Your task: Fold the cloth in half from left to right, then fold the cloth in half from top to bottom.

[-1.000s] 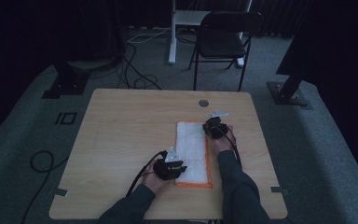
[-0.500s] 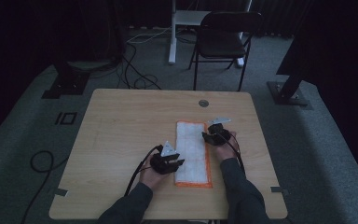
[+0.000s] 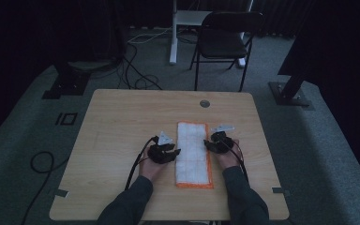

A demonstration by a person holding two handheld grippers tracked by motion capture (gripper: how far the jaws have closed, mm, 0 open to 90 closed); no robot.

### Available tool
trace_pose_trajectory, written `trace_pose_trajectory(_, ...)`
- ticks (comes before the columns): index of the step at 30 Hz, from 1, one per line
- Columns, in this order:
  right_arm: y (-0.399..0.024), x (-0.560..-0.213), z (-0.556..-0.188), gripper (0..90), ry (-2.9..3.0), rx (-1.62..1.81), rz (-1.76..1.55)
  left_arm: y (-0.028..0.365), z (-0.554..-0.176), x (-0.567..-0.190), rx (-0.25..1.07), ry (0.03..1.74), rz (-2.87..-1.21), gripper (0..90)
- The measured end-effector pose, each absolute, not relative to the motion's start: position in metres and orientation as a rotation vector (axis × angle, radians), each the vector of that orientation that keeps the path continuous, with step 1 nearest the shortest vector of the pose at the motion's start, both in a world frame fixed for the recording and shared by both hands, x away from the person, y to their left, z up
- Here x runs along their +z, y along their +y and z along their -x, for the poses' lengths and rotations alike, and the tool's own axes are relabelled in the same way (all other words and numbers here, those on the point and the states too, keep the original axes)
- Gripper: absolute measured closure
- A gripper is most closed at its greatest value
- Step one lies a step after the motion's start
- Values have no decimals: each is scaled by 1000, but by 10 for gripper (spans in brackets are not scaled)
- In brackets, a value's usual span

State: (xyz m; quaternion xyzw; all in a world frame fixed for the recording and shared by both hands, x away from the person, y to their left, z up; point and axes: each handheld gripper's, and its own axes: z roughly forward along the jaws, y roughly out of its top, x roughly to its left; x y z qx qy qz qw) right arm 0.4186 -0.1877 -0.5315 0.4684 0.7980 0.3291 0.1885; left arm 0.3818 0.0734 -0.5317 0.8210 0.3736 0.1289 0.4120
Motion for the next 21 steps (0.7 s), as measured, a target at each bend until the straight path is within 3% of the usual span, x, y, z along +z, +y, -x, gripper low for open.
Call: trace_pose_trajectory(21, -191, -526, -425, 598, 2213, 949, -1340, 71, -413, -532, 326, 1025, -2054, 607)
